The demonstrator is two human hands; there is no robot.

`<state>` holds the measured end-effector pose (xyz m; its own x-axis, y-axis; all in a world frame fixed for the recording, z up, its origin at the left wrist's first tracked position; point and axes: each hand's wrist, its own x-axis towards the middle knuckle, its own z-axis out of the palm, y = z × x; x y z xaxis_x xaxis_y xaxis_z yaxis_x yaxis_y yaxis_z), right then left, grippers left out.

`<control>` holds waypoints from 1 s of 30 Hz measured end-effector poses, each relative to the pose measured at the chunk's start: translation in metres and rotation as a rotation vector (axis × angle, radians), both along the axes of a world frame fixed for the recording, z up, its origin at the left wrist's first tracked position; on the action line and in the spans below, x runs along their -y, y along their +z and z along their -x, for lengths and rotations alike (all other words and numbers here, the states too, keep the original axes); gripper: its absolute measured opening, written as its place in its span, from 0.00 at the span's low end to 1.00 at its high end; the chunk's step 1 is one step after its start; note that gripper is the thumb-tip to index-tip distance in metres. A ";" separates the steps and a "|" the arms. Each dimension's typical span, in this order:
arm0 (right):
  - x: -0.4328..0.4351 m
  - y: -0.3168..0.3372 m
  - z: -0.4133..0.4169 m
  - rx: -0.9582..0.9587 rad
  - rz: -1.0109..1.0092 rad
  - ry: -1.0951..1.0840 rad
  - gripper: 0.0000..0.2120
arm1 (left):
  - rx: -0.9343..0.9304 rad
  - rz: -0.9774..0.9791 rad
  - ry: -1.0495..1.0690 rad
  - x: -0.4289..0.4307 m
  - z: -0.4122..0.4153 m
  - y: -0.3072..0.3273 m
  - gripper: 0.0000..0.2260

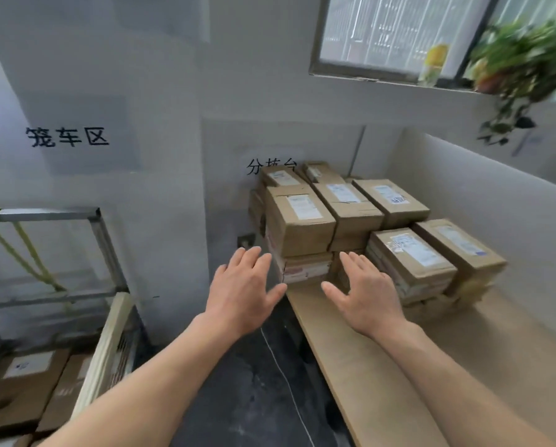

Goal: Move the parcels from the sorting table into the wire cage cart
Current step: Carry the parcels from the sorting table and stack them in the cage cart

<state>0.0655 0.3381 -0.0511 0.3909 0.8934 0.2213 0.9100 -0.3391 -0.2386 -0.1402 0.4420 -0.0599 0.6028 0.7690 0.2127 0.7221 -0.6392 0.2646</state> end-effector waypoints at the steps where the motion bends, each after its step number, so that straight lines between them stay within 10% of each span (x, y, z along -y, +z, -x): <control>1: 0.006 -0.002 -0.002 -0.002 0.000 -0.026 0.35 | 0.004 0.000 -0.026 0.000 -0.005 0.000 0.30; 30: 0.020 -0.043 -0.254 -0.180 0.051 -0.392 0.28 | -0.101 0.177 -0.278 -0.021 -0.286 -0.039 0.31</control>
